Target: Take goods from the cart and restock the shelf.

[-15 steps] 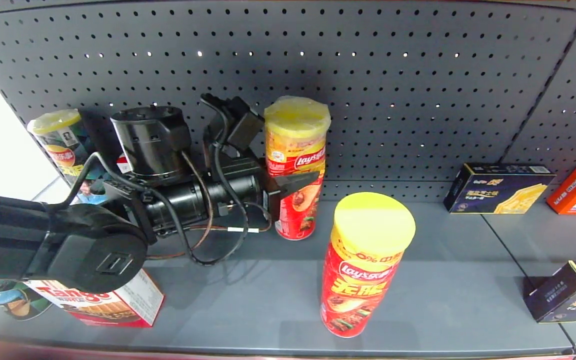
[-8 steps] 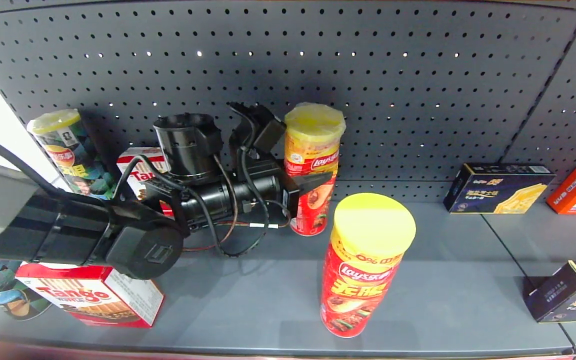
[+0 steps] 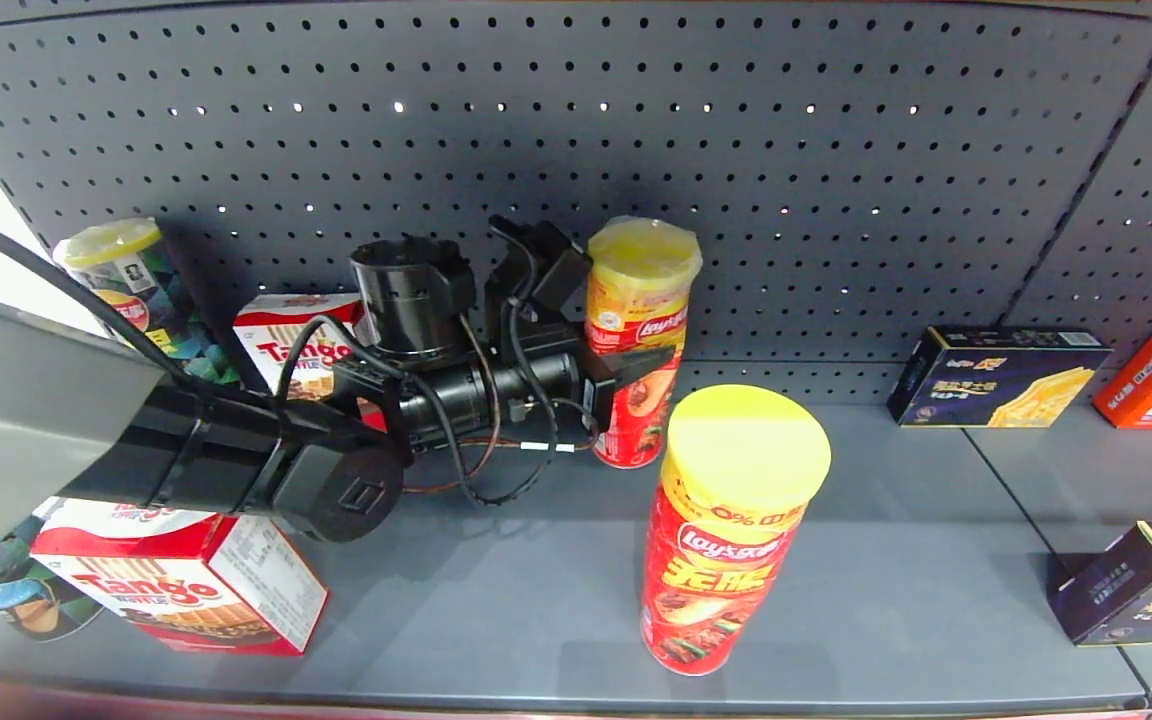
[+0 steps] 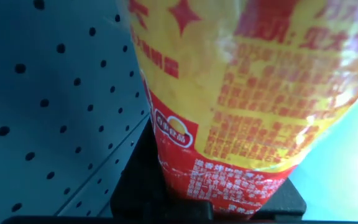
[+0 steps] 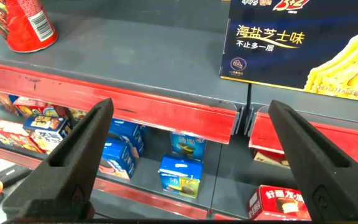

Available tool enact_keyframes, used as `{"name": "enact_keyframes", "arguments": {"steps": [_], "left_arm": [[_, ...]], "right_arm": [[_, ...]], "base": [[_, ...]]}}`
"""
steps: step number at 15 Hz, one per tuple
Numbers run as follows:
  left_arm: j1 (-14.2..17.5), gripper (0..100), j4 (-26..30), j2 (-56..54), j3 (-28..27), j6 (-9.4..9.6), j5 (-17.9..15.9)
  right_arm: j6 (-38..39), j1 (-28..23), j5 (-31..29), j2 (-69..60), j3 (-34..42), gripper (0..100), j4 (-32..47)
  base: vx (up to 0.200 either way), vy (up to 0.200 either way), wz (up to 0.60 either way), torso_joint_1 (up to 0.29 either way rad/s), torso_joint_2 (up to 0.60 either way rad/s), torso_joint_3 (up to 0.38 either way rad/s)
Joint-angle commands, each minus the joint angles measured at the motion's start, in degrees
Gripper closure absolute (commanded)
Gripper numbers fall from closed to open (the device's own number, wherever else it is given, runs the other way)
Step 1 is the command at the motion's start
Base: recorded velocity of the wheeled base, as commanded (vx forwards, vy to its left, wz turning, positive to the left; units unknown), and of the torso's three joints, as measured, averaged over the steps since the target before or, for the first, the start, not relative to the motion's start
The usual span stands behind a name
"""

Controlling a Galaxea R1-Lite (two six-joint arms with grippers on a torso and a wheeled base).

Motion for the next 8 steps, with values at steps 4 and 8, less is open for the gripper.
{"name": "enact_keyframes", "arguments": {"steps": [4, 8], "left_arm": [[-0.6, 100, -0.3, 1.6, -0.2, 0.13, 0.0], [-0.9, 100, -1.2, 2.1, 0.5, 0.13, 0.0]], "right_arm": [[0.0, 0.0, 0.0, 0.1, 0.0, 0, 0.0], [0.0, 0.0, 0.0, 0.1, 0.0, 0, -0.1]], "base": [[0.0, 0.0, 0.0, 0.0, 0.0, 0.0], [0.0, 0.0, 0.0, 0.0, 0.0, 0.0]]}}
